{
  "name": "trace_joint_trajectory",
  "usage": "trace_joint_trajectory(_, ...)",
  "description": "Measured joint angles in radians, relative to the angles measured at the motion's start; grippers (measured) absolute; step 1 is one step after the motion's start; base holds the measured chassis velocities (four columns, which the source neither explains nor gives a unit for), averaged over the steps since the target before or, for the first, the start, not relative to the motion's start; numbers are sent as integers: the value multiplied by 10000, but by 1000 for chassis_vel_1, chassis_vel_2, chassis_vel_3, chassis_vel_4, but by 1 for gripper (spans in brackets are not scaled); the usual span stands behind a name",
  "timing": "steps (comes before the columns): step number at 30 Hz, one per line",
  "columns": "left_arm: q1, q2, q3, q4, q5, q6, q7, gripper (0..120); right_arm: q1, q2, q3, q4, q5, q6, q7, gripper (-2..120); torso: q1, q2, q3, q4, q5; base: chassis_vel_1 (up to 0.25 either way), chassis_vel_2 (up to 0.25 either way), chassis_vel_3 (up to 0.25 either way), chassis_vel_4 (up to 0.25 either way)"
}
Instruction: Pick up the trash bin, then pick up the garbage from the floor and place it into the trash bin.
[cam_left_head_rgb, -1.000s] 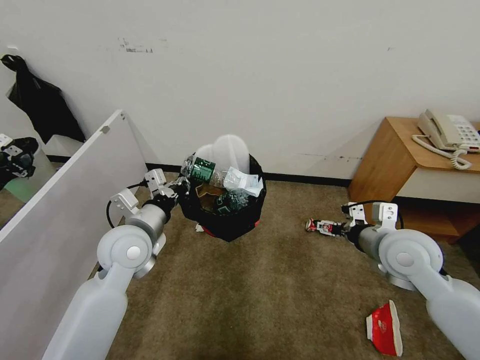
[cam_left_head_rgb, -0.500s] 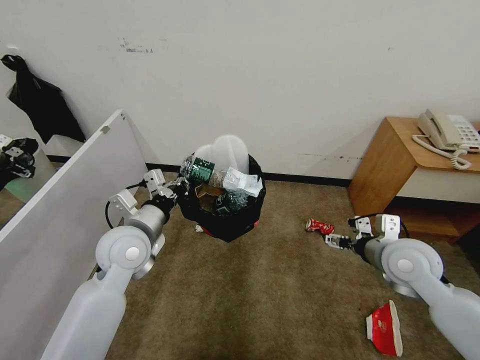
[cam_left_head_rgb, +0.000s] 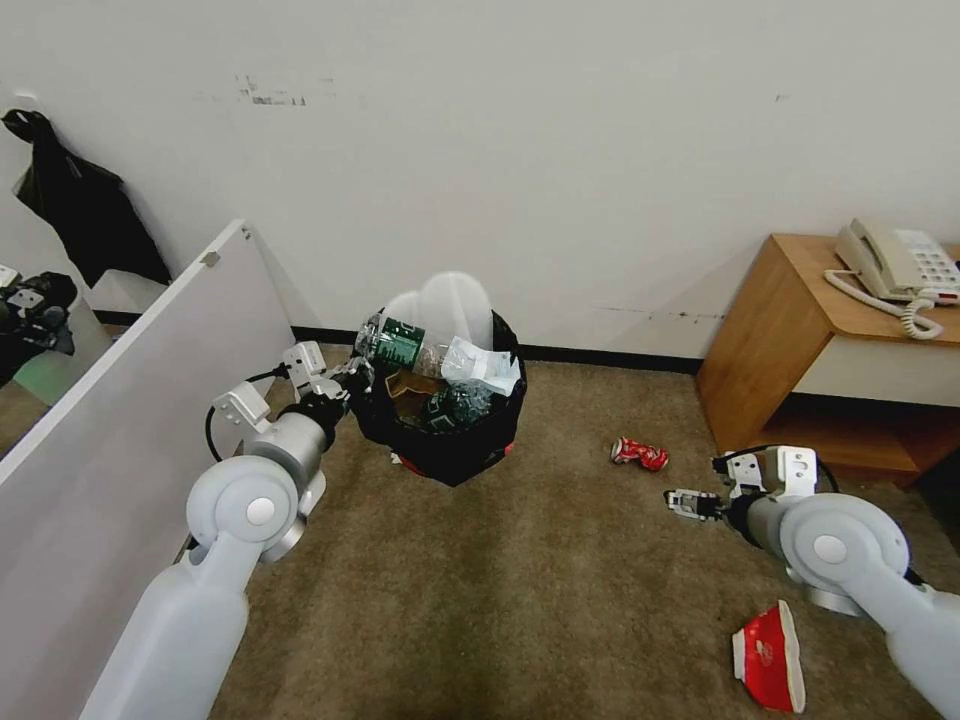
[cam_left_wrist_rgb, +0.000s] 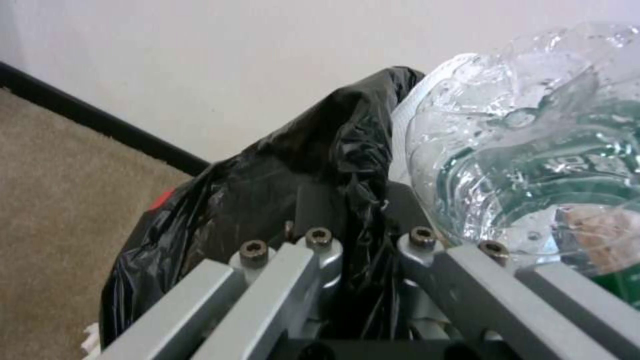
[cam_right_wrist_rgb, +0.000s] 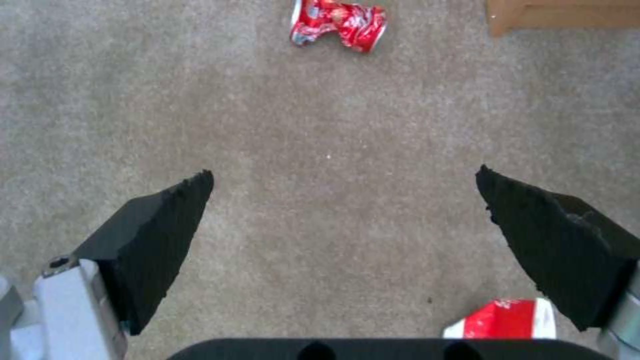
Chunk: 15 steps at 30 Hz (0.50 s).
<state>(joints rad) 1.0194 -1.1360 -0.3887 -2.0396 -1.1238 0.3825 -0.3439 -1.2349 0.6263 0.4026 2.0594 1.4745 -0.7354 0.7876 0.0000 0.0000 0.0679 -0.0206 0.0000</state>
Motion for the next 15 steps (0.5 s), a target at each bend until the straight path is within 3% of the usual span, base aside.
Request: trace_joint_trajectory(15,-1,102,-113,-57,-62,-9,11,4,81,-1034,632,-486,823,1,-328,100,0,0,1,0,0,0,0,0,0)
